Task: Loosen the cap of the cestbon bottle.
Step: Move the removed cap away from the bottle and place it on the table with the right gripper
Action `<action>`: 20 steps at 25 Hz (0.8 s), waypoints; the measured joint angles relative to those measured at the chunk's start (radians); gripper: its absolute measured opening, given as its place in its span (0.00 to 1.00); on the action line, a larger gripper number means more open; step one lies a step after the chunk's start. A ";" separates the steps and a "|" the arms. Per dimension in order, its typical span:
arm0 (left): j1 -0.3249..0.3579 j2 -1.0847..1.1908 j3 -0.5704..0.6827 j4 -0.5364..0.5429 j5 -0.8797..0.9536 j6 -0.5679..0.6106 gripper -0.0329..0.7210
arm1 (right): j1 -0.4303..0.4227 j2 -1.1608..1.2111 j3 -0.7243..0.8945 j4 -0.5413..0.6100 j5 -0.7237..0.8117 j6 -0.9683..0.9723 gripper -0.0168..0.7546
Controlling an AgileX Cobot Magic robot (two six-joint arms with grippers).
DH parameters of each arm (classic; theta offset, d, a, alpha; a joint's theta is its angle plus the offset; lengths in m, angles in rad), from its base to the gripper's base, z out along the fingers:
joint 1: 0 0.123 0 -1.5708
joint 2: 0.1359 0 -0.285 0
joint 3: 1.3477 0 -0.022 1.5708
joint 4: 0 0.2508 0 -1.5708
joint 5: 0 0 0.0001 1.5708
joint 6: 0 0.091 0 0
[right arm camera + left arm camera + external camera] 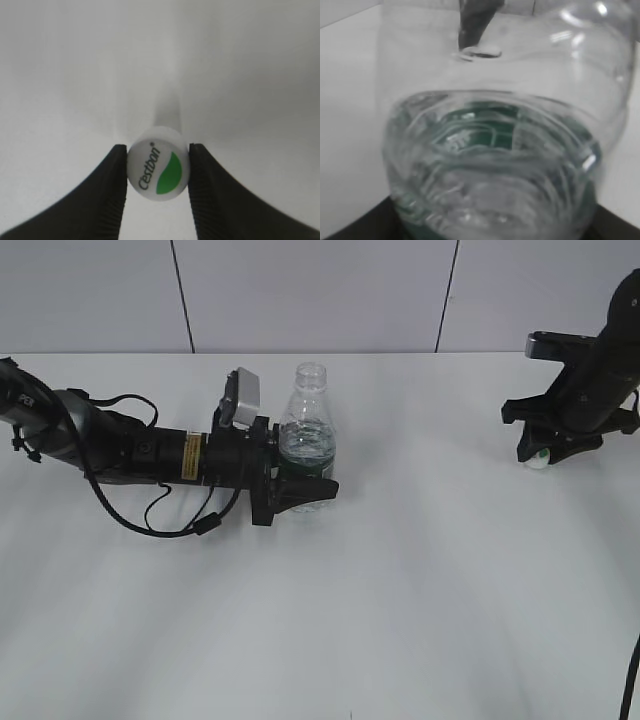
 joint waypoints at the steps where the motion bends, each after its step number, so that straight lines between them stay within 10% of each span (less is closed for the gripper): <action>1: 0.000 0.000 0.000 0.000 0.000 0.000 0.59 | 0.000 0.000 0.000 0.000 0.000 0.000 0.39; 20: 0.000 0.000 0.000 0.001 0.000 0.000 0.59 | 0.000 0.004 0.000 0.000 0.007 0.005 0.39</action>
